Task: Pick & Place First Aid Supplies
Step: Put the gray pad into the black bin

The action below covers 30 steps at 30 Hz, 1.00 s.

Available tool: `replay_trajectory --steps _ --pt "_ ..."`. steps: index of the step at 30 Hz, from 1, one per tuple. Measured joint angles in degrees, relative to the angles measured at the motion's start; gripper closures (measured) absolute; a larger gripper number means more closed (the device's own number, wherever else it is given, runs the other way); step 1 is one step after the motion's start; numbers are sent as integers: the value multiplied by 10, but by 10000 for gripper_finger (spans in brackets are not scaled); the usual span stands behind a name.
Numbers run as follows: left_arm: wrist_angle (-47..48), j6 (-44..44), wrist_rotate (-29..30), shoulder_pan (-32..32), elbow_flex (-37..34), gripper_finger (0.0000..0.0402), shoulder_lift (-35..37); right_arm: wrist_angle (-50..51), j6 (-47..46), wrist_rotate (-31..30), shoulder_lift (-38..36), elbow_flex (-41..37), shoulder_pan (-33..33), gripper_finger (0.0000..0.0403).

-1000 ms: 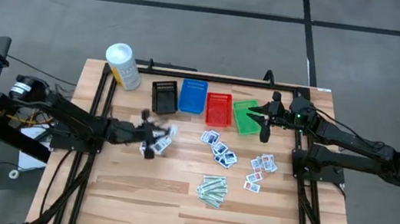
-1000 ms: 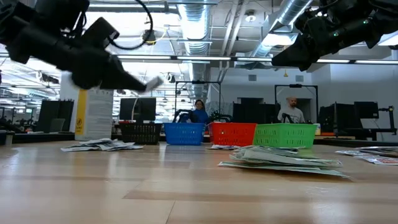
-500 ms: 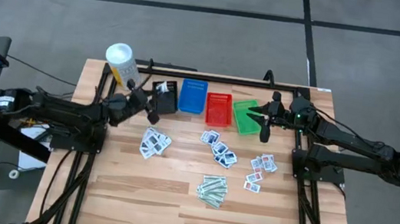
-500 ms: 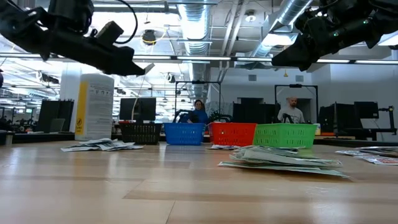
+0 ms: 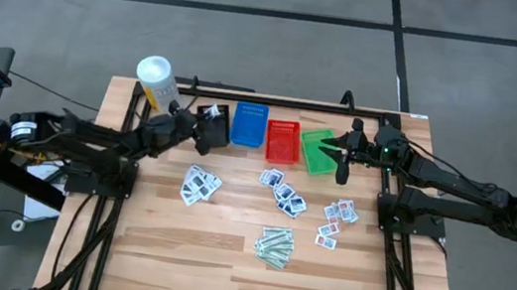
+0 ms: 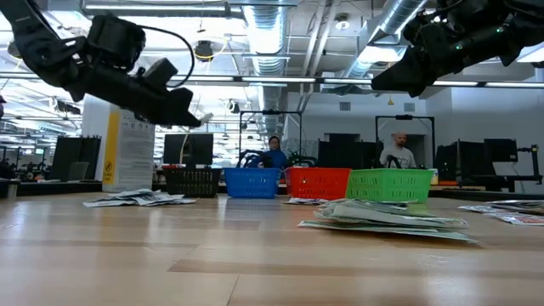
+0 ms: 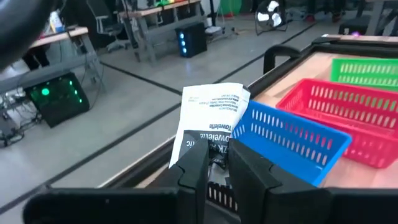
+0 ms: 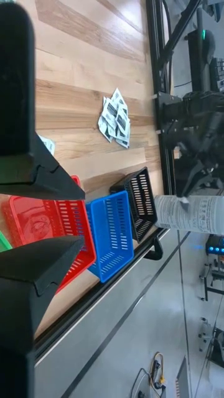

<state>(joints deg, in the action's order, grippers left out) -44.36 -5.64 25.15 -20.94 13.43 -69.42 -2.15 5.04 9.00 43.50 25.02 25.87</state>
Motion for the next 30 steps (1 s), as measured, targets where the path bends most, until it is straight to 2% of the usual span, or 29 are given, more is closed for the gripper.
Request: replay_trajectory --steps 5,11,20,30 --pt "-8 4 0 -10 0 341 -41 0 0 0 0 0 0 305" --pt "-22 56 0 -35 0 341 -77 0 0 0 0 0 0 305" --pt "-32 57 1 -42 0 340 -87 0 0 0 0 0 0 305" --pt "-33 57 0 -42 0 293 -87 0 0 0 0 0 0 305"
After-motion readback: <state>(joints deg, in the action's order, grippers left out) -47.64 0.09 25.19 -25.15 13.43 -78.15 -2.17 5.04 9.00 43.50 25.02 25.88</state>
